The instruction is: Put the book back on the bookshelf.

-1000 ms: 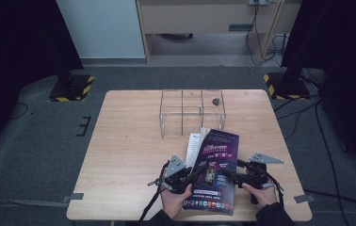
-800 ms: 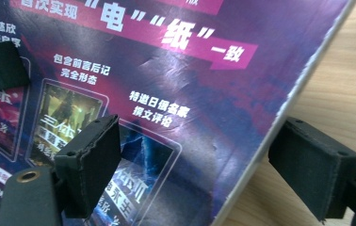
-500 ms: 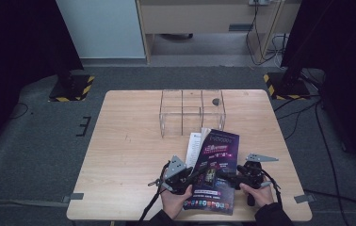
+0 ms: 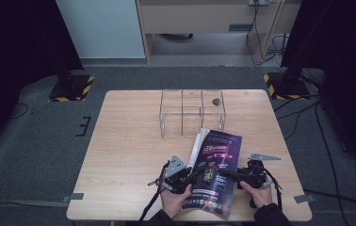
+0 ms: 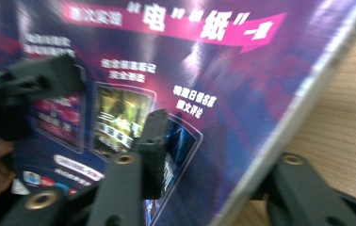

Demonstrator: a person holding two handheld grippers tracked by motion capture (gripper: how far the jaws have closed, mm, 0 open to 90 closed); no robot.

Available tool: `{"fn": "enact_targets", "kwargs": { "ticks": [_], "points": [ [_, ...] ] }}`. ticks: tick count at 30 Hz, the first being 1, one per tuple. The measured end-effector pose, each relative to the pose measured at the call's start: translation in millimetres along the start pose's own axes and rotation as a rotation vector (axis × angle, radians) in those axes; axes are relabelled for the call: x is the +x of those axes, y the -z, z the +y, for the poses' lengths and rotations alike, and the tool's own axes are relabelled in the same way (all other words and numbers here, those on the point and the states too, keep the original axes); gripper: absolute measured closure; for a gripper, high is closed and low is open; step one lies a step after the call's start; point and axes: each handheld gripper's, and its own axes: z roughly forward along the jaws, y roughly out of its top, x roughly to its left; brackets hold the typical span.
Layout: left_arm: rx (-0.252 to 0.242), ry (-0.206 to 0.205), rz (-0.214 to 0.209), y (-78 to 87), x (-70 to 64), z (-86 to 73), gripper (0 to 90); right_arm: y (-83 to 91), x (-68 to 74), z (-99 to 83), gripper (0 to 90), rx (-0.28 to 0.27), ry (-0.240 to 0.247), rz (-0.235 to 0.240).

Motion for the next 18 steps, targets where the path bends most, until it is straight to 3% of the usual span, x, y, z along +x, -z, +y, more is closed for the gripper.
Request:
{"fn": "enact_targets", "kwargs": {
  "ticks": [2,10,18],
  "points": [
    [0.008,0.001,0.010,0.2,2.2,0.3,82.6,3.6,3.8,1.5,71.9,-0.014,-0.008,0.014],
    [0.037,-0.013,0.033,2.3,8.1,2.4,80.9,6.7,14.9,5.1,75.4,-0.023,0.032,-0.006],
    [0.059,-0.019,0.039,6.4,13.4,5.0,74.0,11.2,26.0,10.5,81.4,-0.055,0.057,0.005]
  ]
}}
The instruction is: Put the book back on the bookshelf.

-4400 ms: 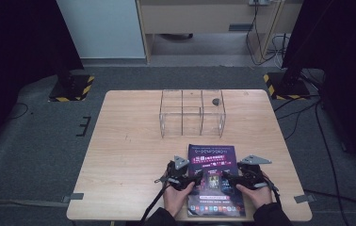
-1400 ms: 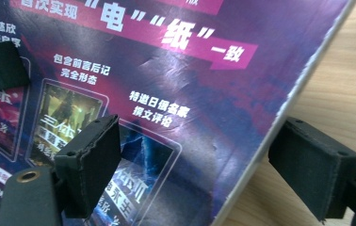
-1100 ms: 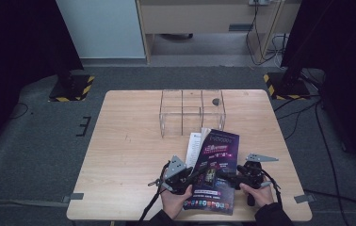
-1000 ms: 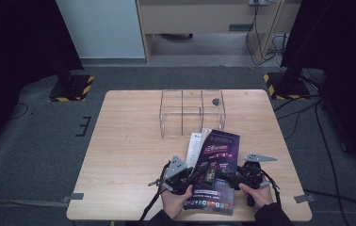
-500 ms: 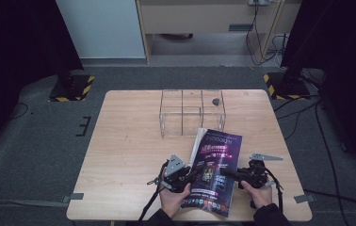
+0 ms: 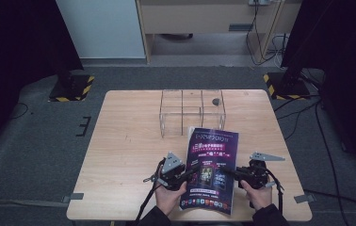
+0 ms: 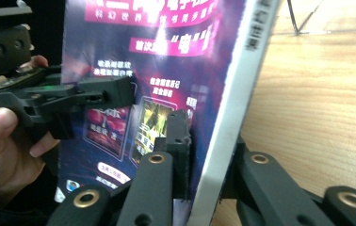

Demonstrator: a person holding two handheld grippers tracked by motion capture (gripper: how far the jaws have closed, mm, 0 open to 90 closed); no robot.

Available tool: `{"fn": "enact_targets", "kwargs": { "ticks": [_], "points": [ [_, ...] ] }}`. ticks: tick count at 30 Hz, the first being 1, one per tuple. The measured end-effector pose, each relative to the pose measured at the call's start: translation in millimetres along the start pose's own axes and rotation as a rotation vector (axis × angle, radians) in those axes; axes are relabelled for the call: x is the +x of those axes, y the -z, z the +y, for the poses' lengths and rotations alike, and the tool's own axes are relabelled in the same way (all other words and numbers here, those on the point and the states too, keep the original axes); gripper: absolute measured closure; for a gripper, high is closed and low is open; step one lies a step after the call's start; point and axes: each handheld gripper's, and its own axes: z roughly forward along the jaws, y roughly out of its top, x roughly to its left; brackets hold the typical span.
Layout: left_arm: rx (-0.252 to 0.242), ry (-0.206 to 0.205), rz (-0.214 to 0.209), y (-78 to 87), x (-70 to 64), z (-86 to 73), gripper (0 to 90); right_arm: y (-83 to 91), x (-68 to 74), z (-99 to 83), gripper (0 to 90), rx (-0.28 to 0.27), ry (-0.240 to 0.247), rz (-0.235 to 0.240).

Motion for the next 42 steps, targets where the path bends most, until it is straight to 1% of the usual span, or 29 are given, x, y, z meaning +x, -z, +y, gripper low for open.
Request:
{"fn": "enact_targets", "kwargs": {
  "ticks": [1,2,4,8,11,12,14,15,17,19,20,22,24,25,27,30,31,33,35,36,38,40,42],
  "points": [
    [0.002,-0.001,0.002,0.2,0.7,0.2,74.0,0.0,0.0,0.0,81.4,0.000,0.000,0.000],
    [0.006,-0.001,0.002,0.9,2.1,0.5,71.1,0.7,1.6,1.3,82.4,-0.004,-0.001,0.004],
    [0.010,-0.002,0.001,2.3,3.8,0.7,70.5,0.8,2.3,1.7,82.6,-0.008,-0.001,0.006],
    [0.012,-0.007,0.004,6.2,7.2,0.3,66.9,0.4,6.7,5.1,82.8,-0.014,0.018,0.007],
    [0.004,0.002,0.012,9.1,11.3,-2.0,62.0,-0.7,10.5,8.0,82.8,-0.019,0.029,0.011],
    [0.004,0.006,0.013,10.6,13.4,-3.1,58.4,-1.3,13.7,9.9,82.9,-0.018,0.038,0.018],
    [0.000,0.017,0.007,13.0,16.3,-4.2,57.7,-1.5,15.0,10.5,82.9,-0.019,0.042,0.019],
    [0.001,0.020,0.010,14.6,17.8,-4.6,54.0,-1.5,18.7,12.1,82.9,-0.019,0.054,0.025],
    [-0.002,0.014,0.017,18.2,20.6,-5.5,52.3,-1.3,20.8,12.9,82.9,-0.021,0.059,0.028],
    [-0.010,0.003,0.056,23.4,23.4,-6.3,47.8,-0.5,24.9,15.2,82.9,-0.023,0.071,0.033],
    [-0.013,-0.002,0.077,26.4,25.7,-6.6,47.0,0.0,26.7,16.7,82.9,-0.028,0.077,0.035],
    [-0.030,0.012,0.094,33.3,32.0,-7.2,45.1,2.5,31.6,22.8,82.9,-0.043,0.092,0.035],
    [-0.041,0.026,0.120,41.4,38.5,-7.7,44.0,3.0,32.7,25.0,82.9,-0.052,0.093,0.034],
    [-0.044,0.030,0.137,47.0,42.9,-8.3,41.0,5.0,33.4,29.9,82.9,-0.070,0.099,0.018],
    [-0.050,0.032,0.173,55.3,49.5,-10.1,40.3,5.9,33.0,31.3,82.9,-0.077,0.094,0.017],
    [-0.046,0.057,0.222,68.0,62.8,-14.5,38.3,10.4,31.1,36.6,82.9,-0.100,0.089,0.013],
    [-0.039,0.070,0.246,72.6,68.2,-16.7,37.5,11.8,31.2,38.3,82.9,-0.106,0.090,0.011],
    [-0.032,0.086,0.275,78.2,75.1,-19.6,35.8,13.9,32.4,41.7,82.9,-0.119,0.095,0.006],
    [-0.009,0.086,0.321,83.0,81.9,-22.8,32.7,15.6,35.5,47.3,82.9,-0.135,0.105,-0.006],
    [-0.001,0.083,0.346,84.9,85.2,-24.6,32.7,15.6,35.5,47.3,82.9,-0.135,0.105,-0.006],
    [0.015,0.105,0.371,86.9,93.3,-28.6,30.4,16.7,38.1,51.8,82.9,-0.145,0.107,-0.014],
    [0.030,0.111,0.395,87.0,98.4,-31.4,29.5,17.5,40.1,55.8,82.9,-0.154,0.115,-0.020],
    [0.056,0.103,0.418,85.5,102.4,-33.8,27.6,18.3,42.9,60.4,82.9,-0.167,0.129,-0.031]
  ]
}}
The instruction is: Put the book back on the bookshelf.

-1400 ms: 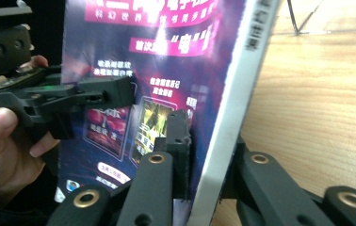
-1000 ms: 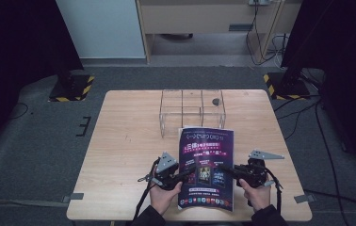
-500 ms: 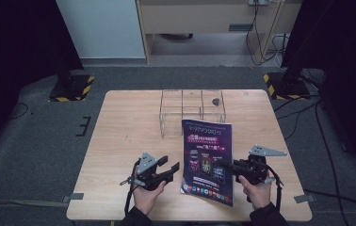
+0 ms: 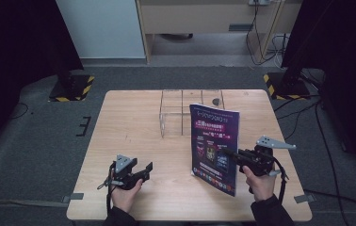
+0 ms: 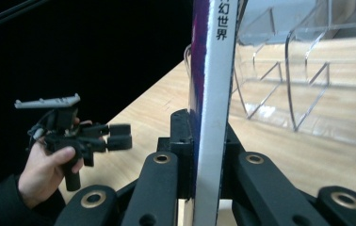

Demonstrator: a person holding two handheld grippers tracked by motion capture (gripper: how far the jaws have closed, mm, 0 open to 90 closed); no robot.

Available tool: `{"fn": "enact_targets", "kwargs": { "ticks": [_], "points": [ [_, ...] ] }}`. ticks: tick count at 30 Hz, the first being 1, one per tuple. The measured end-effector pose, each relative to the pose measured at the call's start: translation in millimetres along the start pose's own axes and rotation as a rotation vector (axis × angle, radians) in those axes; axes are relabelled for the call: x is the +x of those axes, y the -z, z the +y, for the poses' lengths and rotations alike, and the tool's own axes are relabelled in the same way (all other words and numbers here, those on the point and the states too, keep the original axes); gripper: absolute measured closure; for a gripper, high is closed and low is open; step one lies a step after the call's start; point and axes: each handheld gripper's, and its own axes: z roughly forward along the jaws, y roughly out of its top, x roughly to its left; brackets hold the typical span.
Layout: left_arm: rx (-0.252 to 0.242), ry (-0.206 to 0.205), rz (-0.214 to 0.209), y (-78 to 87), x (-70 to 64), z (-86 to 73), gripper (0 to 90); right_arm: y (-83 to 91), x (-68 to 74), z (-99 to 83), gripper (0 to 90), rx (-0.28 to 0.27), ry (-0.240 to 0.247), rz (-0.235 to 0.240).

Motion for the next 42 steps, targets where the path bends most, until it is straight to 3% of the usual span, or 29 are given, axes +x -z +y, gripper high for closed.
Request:
{"fn": "enact_targets", "kwargs": {
  "ticks": [2,8,13,26,33,36,42],
  "points": [
    [0.021,-0.020,0.026,-3.7,2.1,-1.9,26.7,-0.1,2.4,5.1,82.9,-0.011,0.014,-0.013],
    [0.059,-0.013,0.057,-9.4,8.4,-6.7,24.6,1.7,3.6,19.0,82.9,-0.056,0.032,-0.052],
    [0.103,-0.036,0.093,-13.4,12.8,-9.5,23.1,7.1,4.0,31.8,82.9,-0.090,0.046,-0.074],
    [0.139,-0.061,0.138,-19.9,15.5,-13.5,21.4,21.0,4.1,58.8,82.9,-0.172,0.069,-0.146],
    [0.164,-0.073,0.151,-23.3,15.0,-14.3,19.9,20.7,0.3,66.8,82.9,-0.182,0.095,-0.178],
    [0.178,-0.098,0.169,-24.4,13.2,-14.3,18.9,19.2,-1.1,70.3,82.9,-0.195,0.094,-0.187],
    [0.179,-0.097,0.173,-24.9,13.2,-14.2,17.3,13.5,-7.2,76.6,82.9,-0.219,0.097,-0.214]
  ]
}}
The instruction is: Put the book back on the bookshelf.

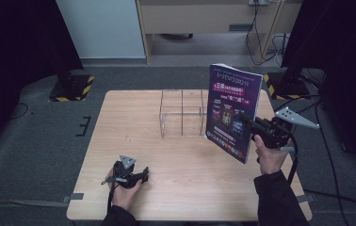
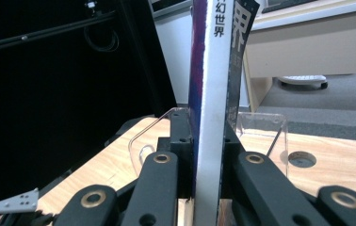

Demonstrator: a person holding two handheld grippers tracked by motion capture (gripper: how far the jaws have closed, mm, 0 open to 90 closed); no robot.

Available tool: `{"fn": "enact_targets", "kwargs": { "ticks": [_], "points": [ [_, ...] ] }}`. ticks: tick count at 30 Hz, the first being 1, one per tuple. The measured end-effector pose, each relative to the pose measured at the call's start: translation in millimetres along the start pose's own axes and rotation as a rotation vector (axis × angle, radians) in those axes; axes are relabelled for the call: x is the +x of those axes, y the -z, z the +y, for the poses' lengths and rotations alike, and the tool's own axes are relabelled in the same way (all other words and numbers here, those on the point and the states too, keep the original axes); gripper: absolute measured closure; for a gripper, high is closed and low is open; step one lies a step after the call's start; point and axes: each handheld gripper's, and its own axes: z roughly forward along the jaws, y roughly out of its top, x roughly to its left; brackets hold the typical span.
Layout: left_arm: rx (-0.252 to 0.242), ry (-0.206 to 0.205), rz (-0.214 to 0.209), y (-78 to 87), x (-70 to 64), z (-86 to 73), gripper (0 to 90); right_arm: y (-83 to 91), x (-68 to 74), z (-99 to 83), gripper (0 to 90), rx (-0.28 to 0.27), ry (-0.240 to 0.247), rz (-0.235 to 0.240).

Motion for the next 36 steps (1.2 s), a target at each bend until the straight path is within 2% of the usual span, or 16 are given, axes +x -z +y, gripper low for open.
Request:
{"fn": "enact_targets", "kwargs": {
  "ticks": [19,26,36],
  "points": [
    [0.012,0.010,0.009,-1.2,0.8,0.5,11.1,-37.1,-17.1,-0.8,82.8,-0.033,0.010,-0.093],
    [0.013,0.009,0.011,-1.2,0.8,0.5,10.9,-56.7,-20.5,-2.8,82.8,-0.017,0.032,-0.130],
    [0.014,0.009,0.012,-1.3,0.9,0.5,10.6,-73.6,-23.3,-5.2,82.8,-0.023,0.038,-0.159]
  ]
}}
